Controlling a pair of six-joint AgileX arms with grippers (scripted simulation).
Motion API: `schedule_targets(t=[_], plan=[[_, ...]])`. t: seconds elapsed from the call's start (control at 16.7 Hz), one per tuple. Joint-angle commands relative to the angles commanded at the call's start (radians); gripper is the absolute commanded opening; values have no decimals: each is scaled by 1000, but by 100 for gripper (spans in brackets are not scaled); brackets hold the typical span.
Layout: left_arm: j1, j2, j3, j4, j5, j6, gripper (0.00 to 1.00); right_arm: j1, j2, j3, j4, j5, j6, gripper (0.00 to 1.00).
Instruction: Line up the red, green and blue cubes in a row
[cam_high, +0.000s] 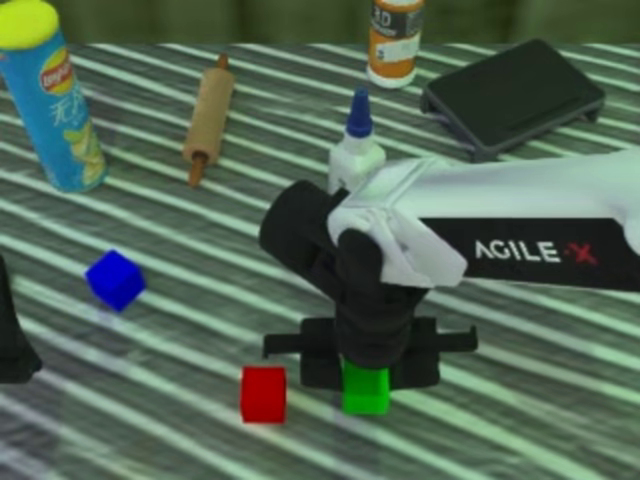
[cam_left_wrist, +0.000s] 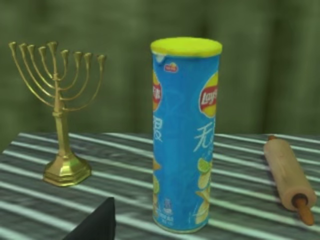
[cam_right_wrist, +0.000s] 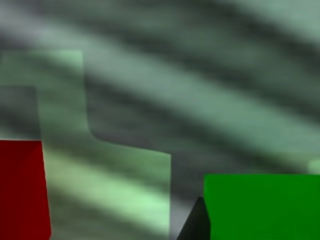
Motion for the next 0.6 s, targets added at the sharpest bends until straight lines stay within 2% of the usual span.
schedule_targets(t=[0.54,0.6], plan=[[0,0,0,0,0,0,100,0,0,0,0,0,0,98],[0,0,0,0,0,0,100,0,0,0,0,0,0,100]])
